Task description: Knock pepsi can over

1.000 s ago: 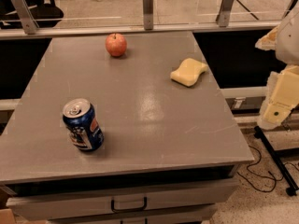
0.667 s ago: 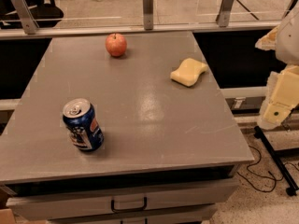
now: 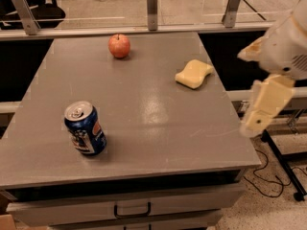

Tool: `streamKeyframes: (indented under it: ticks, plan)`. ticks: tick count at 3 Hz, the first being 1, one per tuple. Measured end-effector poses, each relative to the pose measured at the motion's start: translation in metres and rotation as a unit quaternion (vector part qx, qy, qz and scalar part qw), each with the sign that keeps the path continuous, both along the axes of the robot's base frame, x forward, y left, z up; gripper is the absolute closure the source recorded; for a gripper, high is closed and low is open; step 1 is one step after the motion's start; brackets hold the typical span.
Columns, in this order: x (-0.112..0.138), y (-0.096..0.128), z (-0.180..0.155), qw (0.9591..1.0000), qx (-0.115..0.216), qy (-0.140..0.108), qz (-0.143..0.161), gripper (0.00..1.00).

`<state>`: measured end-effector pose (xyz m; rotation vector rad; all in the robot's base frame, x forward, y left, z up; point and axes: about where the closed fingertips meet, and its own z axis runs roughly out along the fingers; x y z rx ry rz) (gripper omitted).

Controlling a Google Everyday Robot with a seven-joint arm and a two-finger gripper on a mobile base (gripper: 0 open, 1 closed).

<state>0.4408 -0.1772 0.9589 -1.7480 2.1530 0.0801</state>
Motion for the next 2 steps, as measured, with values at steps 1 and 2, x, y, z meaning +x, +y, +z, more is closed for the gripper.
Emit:
streamKeyframes:
  ticks: [1,2]
  plan:
    - [0.001,0.079,-0.024,0.9929,0.092,0.026,0.071,0.00]
    - [-0.004,0.153,-0.036,0.9755,0.170,0.048,0.131,0.00]
